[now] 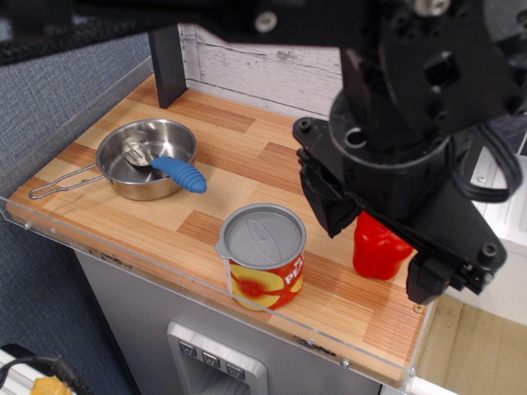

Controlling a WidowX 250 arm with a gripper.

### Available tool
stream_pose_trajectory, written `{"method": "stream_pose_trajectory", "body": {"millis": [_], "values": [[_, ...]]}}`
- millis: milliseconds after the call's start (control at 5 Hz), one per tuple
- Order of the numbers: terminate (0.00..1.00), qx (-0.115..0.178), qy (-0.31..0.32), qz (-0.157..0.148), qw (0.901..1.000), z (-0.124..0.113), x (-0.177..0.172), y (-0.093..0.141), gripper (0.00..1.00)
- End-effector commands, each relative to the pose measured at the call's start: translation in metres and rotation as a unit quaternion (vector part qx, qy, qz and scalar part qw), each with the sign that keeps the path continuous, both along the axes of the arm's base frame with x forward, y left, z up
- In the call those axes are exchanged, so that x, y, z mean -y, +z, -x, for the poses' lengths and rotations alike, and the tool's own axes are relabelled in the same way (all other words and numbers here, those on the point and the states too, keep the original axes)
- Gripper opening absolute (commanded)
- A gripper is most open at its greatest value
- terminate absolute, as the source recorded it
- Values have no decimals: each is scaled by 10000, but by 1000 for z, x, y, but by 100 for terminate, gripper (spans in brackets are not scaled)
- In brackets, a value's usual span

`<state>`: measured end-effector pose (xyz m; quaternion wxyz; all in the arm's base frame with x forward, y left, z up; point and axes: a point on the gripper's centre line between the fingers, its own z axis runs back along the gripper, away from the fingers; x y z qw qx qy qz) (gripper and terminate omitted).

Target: Pick up the spatula from pot and put it down on the table

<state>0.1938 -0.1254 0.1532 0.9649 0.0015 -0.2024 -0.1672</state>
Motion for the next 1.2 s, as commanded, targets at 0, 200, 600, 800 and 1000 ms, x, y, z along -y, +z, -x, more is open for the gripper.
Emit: {"method": "stream_pose_trajectory", "body": {"millis": [0, 200, 600, 800, 1000], "values": [[0, 0, 0, 0, 10000, 0, 0, 0, 100], [0, -742, 1268, 423, 9882, -11, -20, -11, 100], [0, -1121, 3657, 619, 9219, -18, -82, -20, 100], [0, -1088, 4803, 544, 8686, -25, -127, -24, 100], [0, -1229, 5659, 835, 8110, -32, -163, -33, 100]]}}
